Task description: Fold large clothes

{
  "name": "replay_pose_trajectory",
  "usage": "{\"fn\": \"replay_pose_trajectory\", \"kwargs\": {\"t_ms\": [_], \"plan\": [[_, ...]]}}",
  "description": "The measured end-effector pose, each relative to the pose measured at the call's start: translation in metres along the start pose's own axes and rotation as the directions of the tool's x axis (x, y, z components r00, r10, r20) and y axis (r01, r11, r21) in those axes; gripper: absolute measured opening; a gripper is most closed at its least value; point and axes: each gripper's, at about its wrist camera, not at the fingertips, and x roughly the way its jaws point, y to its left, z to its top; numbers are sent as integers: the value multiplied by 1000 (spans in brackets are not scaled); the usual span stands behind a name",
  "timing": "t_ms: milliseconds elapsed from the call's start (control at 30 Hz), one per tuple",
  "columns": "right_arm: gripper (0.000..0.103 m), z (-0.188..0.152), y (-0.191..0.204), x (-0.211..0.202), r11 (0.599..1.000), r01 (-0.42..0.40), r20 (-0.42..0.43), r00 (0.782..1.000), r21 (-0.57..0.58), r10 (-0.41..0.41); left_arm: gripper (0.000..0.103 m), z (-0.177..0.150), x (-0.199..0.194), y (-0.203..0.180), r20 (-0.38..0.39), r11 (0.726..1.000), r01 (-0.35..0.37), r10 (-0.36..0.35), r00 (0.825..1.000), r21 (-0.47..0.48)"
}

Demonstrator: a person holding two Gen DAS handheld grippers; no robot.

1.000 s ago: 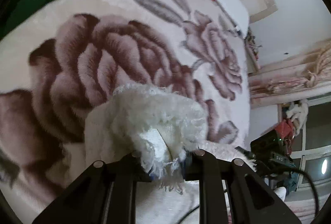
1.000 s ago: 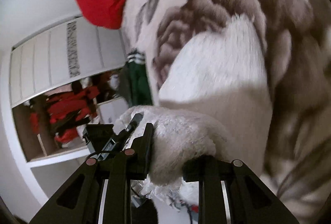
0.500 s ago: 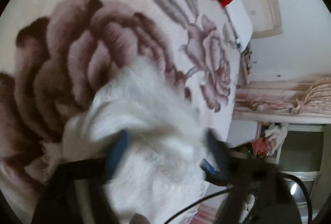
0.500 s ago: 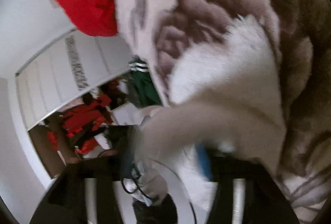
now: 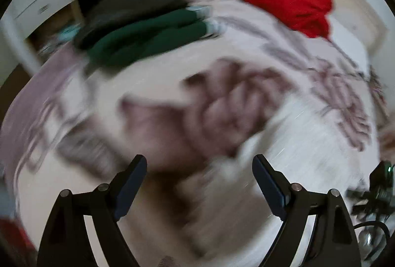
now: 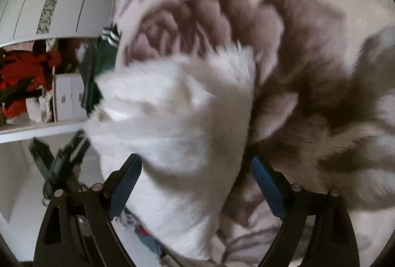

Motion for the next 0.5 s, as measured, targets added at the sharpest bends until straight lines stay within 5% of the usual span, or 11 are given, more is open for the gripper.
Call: {"fn": "replay_pose_trajectory", "kwargs": {"t_ms": [133,267,300,333,400,500], "plan": [[102,21,-14,48,992,-125,-59,990,2,125,87,-55,15,38,-92,993,-103,98,991,-53],[103,35,-9,77,982,-189,-50,981,-8,188,87,-88,25,53,-159,988,-136,124,979,-67],[98,34,-6,77,983,-186,-32,982,-7,185,87,-94,24,55,-160,988,-139,126,979,-67],[73,29,-4,75,981,-194,-7,981,9,194,87,-96,22,56,-161,988,-141,129,979,-67],[53,8,-8,60,968,-223,84,973,116,214,87,-102,15,61,-159,985,-155,142,977,-71],[44,-47,-19,34,903,-336,248,930,269,272,87,-106,-2,70,-160,984,-157,142,977,-86]]}}
